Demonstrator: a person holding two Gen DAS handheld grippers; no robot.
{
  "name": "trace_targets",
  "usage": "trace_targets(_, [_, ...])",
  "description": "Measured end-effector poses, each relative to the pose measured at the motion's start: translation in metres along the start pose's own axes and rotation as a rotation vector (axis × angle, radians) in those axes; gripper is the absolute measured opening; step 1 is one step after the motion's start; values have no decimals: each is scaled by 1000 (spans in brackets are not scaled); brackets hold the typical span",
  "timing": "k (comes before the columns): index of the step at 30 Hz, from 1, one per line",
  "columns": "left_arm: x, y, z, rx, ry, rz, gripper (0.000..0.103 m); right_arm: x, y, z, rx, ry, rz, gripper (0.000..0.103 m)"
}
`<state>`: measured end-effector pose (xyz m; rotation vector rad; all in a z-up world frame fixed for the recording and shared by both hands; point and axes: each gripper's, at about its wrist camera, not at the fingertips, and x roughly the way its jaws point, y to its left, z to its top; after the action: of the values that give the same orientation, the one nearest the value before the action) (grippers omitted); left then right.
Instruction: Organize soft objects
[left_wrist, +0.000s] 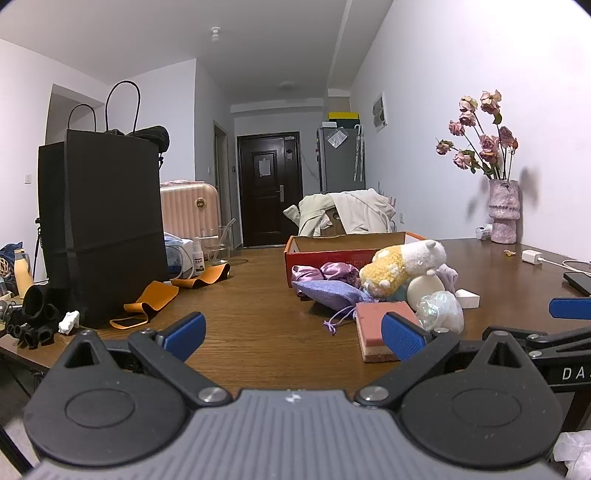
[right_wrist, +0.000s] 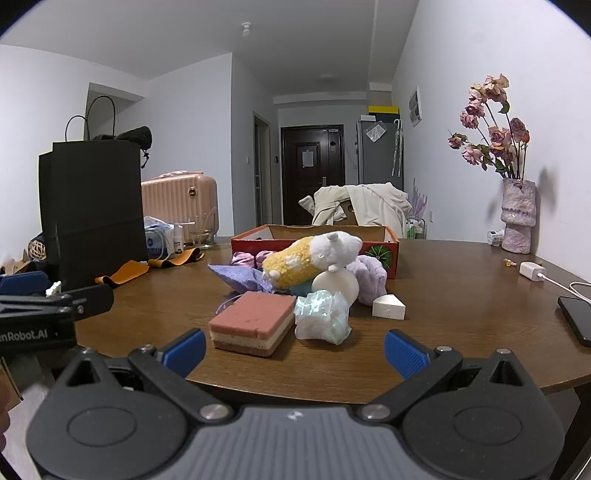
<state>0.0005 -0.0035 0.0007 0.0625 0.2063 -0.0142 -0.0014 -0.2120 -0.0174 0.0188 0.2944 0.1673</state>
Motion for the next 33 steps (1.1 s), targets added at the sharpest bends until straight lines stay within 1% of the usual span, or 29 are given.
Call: trace_targets(33, [2,0,-1,-1,8,1,103,-3,2,0,-14,-6,-8,103])
